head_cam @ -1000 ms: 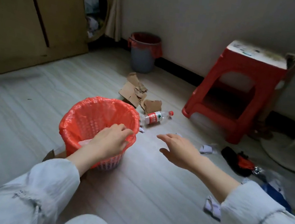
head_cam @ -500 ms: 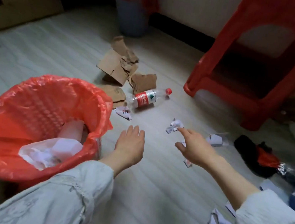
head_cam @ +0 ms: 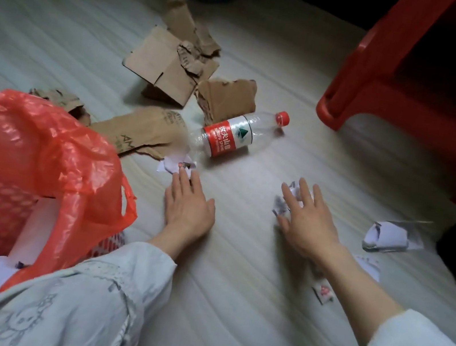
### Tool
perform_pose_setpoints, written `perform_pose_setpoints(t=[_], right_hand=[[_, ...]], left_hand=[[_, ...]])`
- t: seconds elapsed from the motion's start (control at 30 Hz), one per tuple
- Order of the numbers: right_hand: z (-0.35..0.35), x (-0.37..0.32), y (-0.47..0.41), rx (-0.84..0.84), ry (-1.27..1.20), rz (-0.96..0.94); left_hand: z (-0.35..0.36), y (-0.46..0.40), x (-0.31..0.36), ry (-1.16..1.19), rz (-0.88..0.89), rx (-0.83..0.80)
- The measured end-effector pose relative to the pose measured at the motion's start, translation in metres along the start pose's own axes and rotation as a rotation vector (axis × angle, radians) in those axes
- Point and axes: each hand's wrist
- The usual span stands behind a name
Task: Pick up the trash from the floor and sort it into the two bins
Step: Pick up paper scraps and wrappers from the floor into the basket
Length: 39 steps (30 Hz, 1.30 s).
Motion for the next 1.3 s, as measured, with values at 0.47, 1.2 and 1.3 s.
perform_pose_setpoints(t=[0.47, 1.2, 1.3], right_hand=[[0.019, 0.001, 0.035, 0.250, 0.004, -0.246], [0.014, 0.063, 0.126, -0.002, -0.082, 0.362], [0.009, 0.059, 0.137, -0.111, -0.108, 0.351]], left_hand=[[0.012, -0.004, -0.014, 0.012, 0.314, 0.095], [0.020, 0.079, 0.113, 0.258, 0.762, -0.263], [0.022, 0.076, 0.127, -0.032, 0.897, -0.319]])
Point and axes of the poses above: each hand's wrist, its own y-axis away from the middle knuckle, its own z-axis out of the palm, x = y × z, and after that the axes turned 13 degrees about x, right-handed
